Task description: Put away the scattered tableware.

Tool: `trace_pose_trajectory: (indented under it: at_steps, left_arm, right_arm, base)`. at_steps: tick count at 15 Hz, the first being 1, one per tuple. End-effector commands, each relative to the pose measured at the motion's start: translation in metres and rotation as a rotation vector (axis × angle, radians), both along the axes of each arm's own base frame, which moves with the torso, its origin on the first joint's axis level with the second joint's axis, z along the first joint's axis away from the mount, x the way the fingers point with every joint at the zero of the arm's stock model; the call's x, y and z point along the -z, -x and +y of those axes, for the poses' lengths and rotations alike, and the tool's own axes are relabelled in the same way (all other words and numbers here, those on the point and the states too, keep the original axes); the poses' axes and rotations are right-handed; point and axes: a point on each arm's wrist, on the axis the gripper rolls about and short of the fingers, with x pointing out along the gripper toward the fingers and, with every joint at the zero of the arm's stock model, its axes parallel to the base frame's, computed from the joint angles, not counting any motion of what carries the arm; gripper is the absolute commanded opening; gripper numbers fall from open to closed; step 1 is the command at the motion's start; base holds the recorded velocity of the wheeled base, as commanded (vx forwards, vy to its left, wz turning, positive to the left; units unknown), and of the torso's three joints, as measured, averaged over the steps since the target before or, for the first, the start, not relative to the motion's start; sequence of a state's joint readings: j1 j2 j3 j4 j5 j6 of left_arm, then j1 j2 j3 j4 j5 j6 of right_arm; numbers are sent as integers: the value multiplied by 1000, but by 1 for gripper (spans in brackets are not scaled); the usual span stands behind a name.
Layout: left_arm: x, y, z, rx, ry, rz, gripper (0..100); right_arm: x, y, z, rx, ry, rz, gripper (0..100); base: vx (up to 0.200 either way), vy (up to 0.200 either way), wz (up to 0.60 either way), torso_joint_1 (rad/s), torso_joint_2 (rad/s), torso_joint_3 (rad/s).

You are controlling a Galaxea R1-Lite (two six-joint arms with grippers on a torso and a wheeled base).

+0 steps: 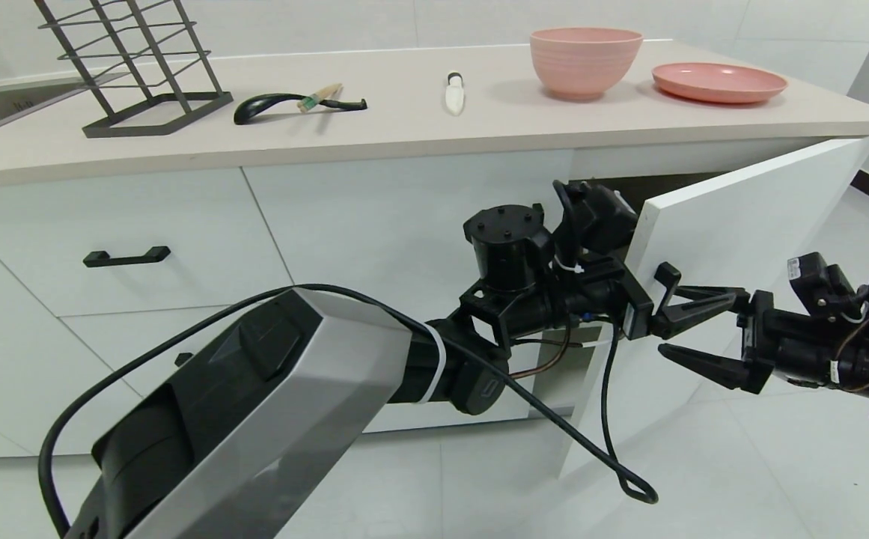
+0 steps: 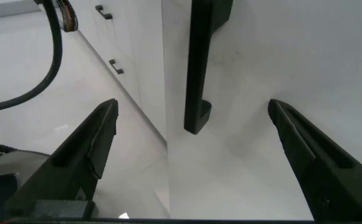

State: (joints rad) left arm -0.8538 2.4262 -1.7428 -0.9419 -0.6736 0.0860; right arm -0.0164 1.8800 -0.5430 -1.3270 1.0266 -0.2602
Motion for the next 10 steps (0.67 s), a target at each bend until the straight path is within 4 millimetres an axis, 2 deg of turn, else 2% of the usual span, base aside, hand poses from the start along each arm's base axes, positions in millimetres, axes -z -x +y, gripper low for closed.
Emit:
trace_pose_trajectory:
  at_steps: [1, 5, 8, 10]
  left_arm:
    - [-1, 8, -6, 19, 2, -1, 100]
    - [0, 10, -9, 21, 0, 3, 100]
    - [2, 9, -9, -2, 0, 24, 100]
    - [1, 9, -8, -7, 3, 21, 100]
  right_arm:
    - [2, 4, -2, -5, -1, 14, 100]
    - [-2, 21, -1, -2, 3, 7, 100]
    - [-10, 69, -1, 47, 7, 4, 100]
    - [-13, 104, -12, 107, 10, -10, 100]
  base:
    - [0, 0, 0, 0, 0, 0]
    - [0, 0, 0, 0, 0, 0]
    - [0, 0, 0, 0, 0, 0]
    - [0, 0, 0, 0, 0, 0]
